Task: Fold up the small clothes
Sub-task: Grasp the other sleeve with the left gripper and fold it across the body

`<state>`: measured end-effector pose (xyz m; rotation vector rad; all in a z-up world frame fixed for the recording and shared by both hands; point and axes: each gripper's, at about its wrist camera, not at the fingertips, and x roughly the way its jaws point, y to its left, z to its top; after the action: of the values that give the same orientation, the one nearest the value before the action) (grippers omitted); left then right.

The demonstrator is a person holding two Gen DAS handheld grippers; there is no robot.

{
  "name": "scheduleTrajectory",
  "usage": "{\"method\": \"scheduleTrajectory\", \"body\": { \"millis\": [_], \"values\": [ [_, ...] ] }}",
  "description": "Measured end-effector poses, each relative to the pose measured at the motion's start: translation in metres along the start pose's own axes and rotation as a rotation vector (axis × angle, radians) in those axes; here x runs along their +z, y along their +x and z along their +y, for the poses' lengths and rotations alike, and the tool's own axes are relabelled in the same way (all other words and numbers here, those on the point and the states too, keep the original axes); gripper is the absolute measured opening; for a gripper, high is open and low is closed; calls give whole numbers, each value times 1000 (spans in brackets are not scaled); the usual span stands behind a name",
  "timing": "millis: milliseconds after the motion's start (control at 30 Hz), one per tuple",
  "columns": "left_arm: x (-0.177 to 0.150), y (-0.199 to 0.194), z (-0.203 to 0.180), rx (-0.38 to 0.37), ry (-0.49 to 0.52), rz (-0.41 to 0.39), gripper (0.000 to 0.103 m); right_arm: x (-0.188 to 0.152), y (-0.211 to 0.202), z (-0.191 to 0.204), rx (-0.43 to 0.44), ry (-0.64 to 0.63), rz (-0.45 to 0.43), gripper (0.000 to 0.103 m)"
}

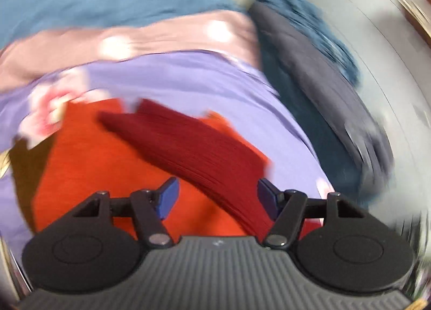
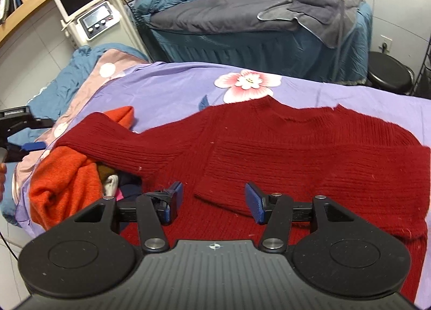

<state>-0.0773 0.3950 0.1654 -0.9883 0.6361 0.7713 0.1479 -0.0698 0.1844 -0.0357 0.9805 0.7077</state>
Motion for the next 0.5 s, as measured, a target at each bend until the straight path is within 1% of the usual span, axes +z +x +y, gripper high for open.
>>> {"method": "scheduleTrajectory", "body": {
  "millis": [33, 67, 100, 167, 200, 233, 267, 367, 467, 500],
  "values": [
    [8, 5, 17, 10, -68, 0, 59, -1, 0, -1, -5, 1, 3, 87],
    [16, 11, 36, 7, -141, 6, 58, -2, 0, -1, -11, 1, 8, 87],
    [22, 18, 49, 0, -193, 17, 58, -2, 2, -2, -18, 0, 15, 87],
    [30, 36, 73, -57, -298, 68, 56, -3, 4, -2, -29, 0, 28, 87],
    [32, 46, 81, -78, -350, 90, 51, -4, 5, -2, -33, 1, 32, 87],
    [31, 54, 87, -91, -400, 104, 48, -4, 6, -2, -34, 3, 35, 87],
    [31, 60, 91, -107, -432, 102, 47, -4, 8, -1, -36, 4, 39, 87],
    [34, 71, 92, -141, -460, 79, 43, -5, 10, 2, -43, -6, 54, 87],
    [39, 84, 89, -123, -454, 91, 43, -5, 11, 5, -46, -25, 59, 87],
    [37, 84, 88, -113, -464, 95, 41, -6, 11, 5, -47, -27, 57, 87]
  ]
}}
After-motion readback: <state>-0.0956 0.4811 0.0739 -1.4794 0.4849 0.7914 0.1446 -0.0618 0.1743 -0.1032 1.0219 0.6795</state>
